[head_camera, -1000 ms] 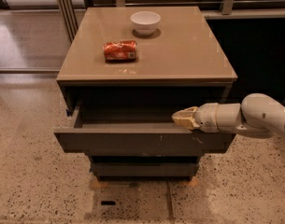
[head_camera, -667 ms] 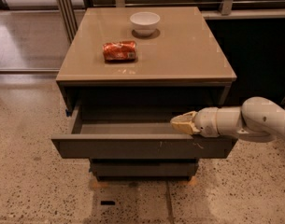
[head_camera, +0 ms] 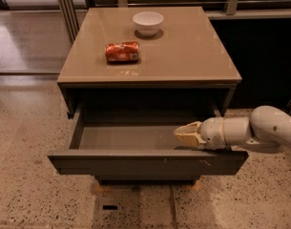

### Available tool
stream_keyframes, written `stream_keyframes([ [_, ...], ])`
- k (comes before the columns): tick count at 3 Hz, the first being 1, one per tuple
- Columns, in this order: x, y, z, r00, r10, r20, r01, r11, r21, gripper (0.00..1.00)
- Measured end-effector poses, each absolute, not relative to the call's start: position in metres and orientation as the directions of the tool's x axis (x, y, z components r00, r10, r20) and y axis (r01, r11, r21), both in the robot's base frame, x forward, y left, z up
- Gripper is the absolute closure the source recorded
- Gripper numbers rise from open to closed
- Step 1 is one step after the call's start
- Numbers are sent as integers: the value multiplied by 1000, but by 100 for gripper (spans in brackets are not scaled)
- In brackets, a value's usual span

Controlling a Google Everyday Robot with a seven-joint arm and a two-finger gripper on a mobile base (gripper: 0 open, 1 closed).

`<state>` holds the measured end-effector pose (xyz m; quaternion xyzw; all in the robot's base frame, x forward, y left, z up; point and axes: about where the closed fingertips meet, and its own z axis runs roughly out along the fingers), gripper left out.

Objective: Open top drawer

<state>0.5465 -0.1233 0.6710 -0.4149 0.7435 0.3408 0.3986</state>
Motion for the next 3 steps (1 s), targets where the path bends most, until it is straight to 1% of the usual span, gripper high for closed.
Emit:
stream_keyframes([
  [1,515,-116,668,-359,-310,-880,-898,373,235,100],
  [2,516,-116,671,-359,-310,-880,-898,373,235,100],
  [3,502,-113,670,-365,-284,-887,-898,359,255,100],
])
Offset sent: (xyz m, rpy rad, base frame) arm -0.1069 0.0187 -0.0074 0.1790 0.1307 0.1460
